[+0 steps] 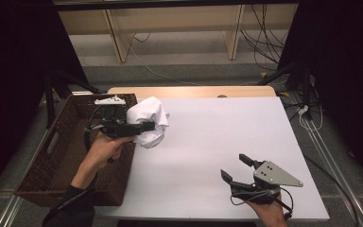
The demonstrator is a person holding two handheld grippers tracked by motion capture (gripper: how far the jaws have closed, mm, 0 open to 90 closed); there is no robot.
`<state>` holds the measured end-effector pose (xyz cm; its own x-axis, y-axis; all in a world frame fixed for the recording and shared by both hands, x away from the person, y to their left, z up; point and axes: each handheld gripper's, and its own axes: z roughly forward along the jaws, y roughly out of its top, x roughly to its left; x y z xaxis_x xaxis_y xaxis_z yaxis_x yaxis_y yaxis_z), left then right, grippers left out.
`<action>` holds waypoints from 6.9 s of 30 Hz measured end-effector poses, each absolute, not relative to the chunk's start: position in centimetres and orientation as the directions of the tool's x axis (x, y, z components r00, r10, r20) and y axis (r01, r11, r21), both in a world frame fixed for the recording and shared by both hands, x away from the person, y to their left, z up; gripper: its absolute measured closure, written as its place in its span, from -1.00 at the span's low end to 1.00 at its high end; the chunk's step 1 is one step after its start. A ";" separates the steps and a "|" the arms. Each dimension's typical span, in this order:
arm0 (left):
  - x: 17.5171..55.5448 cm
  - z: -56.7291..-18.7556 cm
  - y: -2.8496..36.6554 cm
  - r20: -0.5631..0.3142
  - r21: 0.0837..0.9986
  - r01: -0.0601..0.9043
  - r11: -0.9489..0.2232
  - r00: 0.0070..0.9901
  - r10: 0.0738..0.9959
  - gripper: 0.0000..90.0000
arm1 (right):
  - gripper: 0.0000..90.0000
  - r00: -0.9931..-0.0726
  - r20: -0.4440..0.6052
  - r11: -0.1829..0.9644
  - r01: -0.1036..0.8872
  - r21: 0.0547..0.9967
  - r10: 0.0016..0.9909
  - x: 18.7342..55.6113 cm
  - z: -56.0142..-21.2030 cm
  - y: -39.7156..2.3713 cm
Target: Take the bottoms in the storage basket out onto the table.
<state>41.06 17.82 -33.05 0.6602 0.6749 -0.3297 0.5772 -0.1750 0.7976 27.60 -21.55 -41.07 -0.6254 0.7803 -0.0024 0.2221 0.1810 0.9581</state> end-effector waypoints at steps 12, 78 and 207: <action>41.2 -34.8 14.1 -0.326 0.774 0.588 -0.234 0.687 0.650 0.19 | -0.48 -0.623 0.008 0.171 0.228 0.958 0.782 27.7 -41.1 -21.6; 42.7 -42.5 6.1 -0.296 0.620 0.652 -0.437 0.709 0.640 0.01 | -0.48 -0.625 0.009 0.176 0.233 0.956 0.780 27.8 -41.3 -21.6; 34.1 -40.0 13.6 -0.252 0.931 0.363 -0.046 0.729 0.637 -1.00 | -0.54 -0.630 0.036 0.143 0.231 0.962 0.775 27.5 -41.1 -21.6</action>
